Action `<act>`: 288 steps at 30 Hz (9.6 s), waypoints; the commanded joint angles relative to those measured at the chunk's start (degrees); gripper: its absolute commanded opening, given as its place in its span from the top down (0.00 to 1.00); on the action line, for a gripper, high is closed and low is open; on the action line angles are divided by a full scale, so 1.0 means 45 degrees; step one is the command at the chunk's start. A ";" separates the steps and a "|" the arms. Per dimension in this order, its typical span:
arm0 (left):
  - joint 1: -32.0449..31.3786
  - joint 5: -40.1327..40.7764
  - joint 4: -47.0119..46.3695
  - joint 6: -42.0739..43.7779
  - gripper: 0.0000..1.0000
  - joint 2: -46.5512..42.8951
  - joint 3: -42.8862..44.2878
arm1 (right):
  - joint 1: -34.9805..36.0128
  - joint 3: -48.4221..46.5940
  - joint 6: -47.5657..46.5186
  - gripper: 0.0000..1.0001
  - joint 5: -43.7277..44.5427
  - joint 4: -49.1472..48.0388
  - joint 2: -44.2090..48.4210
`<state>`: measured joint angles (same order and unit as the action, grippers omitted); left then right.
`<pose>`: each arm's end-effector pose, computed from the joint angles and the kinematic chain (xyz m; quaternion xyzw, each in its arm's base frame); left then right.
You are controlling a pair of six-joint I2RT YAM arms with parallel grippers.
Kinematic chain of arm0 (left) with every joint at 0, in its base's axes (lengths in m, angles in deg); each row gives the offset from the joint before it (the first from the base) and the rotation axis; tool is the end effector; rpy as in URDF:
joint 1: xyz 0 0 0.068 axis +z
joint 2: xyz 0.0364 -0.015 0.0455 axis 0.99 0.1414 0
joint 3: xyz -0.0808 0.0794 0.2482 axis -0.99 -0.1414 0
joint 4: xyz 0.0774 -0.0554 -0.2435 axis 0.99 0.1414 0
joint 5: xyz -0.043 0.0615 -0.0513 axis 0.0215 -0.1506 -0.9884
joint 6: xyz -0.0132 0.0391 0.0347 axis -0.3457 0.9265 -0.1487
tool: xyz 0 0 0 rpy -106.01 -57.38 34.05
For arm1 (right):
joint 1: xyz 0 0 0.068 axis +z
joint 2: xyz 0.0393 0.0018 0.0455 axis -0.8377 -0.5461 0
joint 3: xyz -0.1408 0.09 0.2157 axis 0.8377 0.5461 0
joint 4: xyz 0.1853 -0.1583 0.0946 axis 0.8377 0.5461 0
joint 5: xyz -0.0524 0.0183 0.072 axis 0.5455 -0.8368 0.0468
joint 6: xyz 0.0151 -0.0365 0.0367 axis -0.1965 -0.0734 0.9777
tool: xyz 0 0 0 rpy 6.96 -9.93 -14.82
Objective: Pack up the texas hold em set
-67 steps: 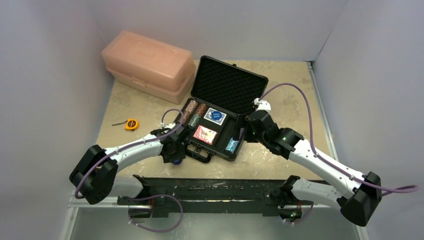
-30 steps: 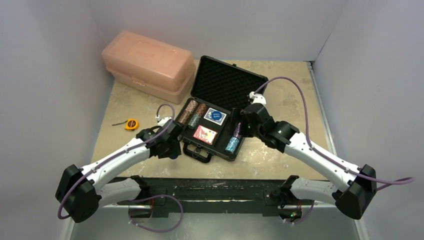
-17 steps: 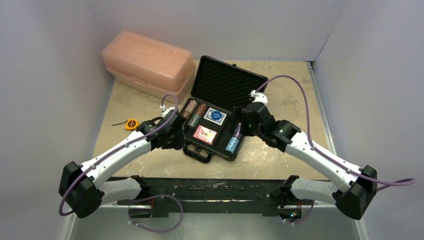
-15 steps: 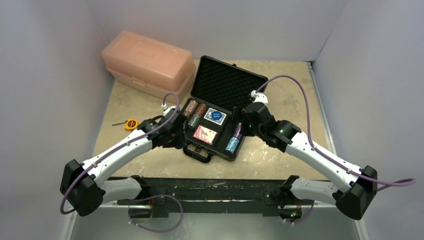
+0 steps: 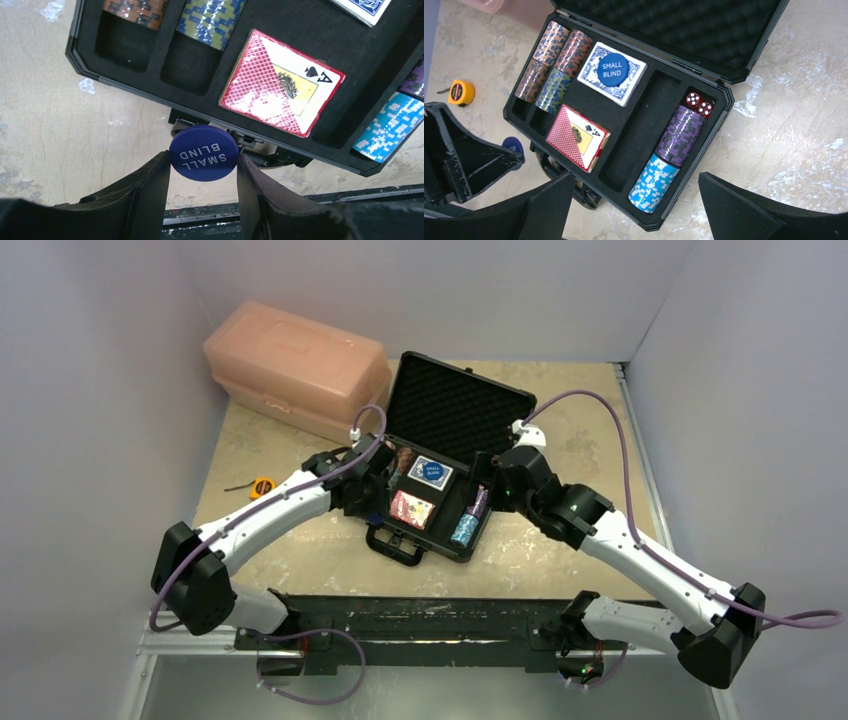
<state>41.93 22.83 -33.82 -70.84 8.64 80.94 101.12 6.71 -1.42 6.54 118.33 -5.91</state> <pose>0.2083 -0.1658 0.2622 -0.0298 0.9721 -0.0705 0.2218 0.1685 0.1483 0.3182 0.0445 0.8899 0.1860 0.4141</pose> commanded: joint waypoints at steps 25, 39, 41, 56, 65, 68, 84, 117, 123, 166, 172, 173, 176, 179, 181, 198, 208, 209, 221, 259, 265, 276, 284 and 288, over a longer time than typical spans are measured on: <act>-0.0967 -0.0493 -0.0170 0.0889 0.68 0.4367 0.3948 | -0.0039 0.0776 0.0119 0.01 0.0436 -0.0203 0.0654; -0.1007 -0.0271 -0.0253 0.0876 0.63 0.4621 0.4016 | -0.0024 0.0839 0.0012 0.01 0.0452 -0.0256 0.0593; -0.1007 -0.0216 -0.0228 0.0805 0.60 0.4593 0.3980 | -0.0040 0.0839 -0.0001 0.01 0.0453 -0.0251 0.0595; -0.1269 -0.0024 -0.0762 0.1059 0.25 0.3616 0.3560 | -0.0027 0.0781 -0.0047 0.01 0.0451 -0.0276 0.0623; -0.1368 0.0125 -0.2063 0.2077 0.22 0.0946 0.2330 | -0.0039 0.0718 -0.0364 0.01 0.0628 -0.0474 0.1040; -0.1370 0.0202 -0.2650 0.2770 0.22 -0.0101 0.1843 | -0.0024 0.0627 -0.0459 0.01 0.0829 -0.0453 0.1356; -0.1375 0.3526 -0.3948 0.5299 0.22 -0.5843 -0.1338 | -0.0033 0.0953 -0.0925 0.01 0.1622 -0.1628 0.3951; 0.3819 0.3806 -1.4543 1.1342 0.21 -0.9413 -1.0019 | -0.0024 0.4381 -0.1478 0.01 0.0609 -0.4410 0.7095; 0.5838 0.1101 -1.7151 1.1165 0.22 -0.7278 -1.0056 | -0.0024 0.4838 -0.1643 0.01 0.0592 -0.4741 0.7371; 0.7442 0.1081 -1.6289 0.8664 0.26 -0.2814 -0.7682 | -0.0623 0.1082 -0.2196 0.01 0.2611 -0.2713 0.2878; 0.6818 0.2596 -1.3661 0.7517 0.24 -0.3817 -0.6697 | -0.4566 -0.0381 -0.2685 0.07 -0.1275 -0.4149 0.0666; 0.6714 0.2717 -1.2815 0.7411 0.23 -0.3806 -0.6215 | -0.5191 -0.0776 -0.2860 0.07 -0.2192 -0.4232 0.0060; 0.6559 0.2960 -1.0136 0.6849 0.23 -0.3527 -0.4626 | -0.6743 -0.2253 -0.3272 0.08 -0.3573 -0.4096 -0.1315; 0.6532 0.3056 -0.9033 0.6364 0.23 -0.3457 -0.4111 | -0.8060 -0.2882 -0.3272 0.08 -0.4749 -0.4545 -0.2020; 0.6528 0.2902 -0.8703 0.6183 0.23 -0.3601 -0.3900 | -0.8741 -0.3455 -0.3272 0.08 -0.5346 -0.4609 -0.2613; 0.6354 -0.1134 -0.4971 0.6475 0.24 -0.5457 -0.2656 | -1.0549 -0.9306 -0.3855 0.58 -0.9032 -0.2531 -0.9651; 0.5308 -0.1292 -0.5009 0.7041 0.25 -0.5938 -0.2693 | -1.0551 -1.2509 -0.5399 0.66 -1.0869 0.0232 -1.2697; 0.5285 -0.1478 -0.5042 0.7087 0.25 -0.5961 -0.2711 | -1.0551 -1.2501 -0.5530 0.66 -1.0974 0.0342 -1.2763; 0.5089 -0.4205 -0.5351 0.7515 0.31 -0.5882 -0.2678 | -1.0513 -1.2088 -0.6295 0.67 -1.2456 0.0726 -1.2670; 0.3827 -0.6918 -0.8407 0.1574 0.53 0.0304 0.0861 | -0.8831 -0.8982 -0.6454 0.67 -1.3457 0.0018 -0.9824; 0.3691 -0.6954 -0.8358 0.1423 0.54 0.1033 0.1696 | -0.8430 -0.8497 -0.6435 0.67 -1.3377 -0.0065 -0.9424; 0.3622 -0.7029 -0.7550 0.1829 0.54 0.2364 0.3324 | -0.7838 -0.8239 -0.6199 0.67 -1.3257 -0.0154 -0.9041; 0.3622 -0.6868 -0.7571 0.1878 0.54 0.2239 0.2957 | -0.7537 -0.7792 -0.6201 0.67 -1.3145 -0.0154 -0.8638; 0.3622 -0.6746 -0.7596 0.1959 0.55 0.1839 0.2539 | -0.7113 -0.7543 -0.6163 0.67 -1.2940 -0.0172 -0.8421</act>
<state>58.52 -7.77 -66.98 -63.12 19.72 93.42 67.05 -28.24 -29.42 -51.78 117.52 -47.67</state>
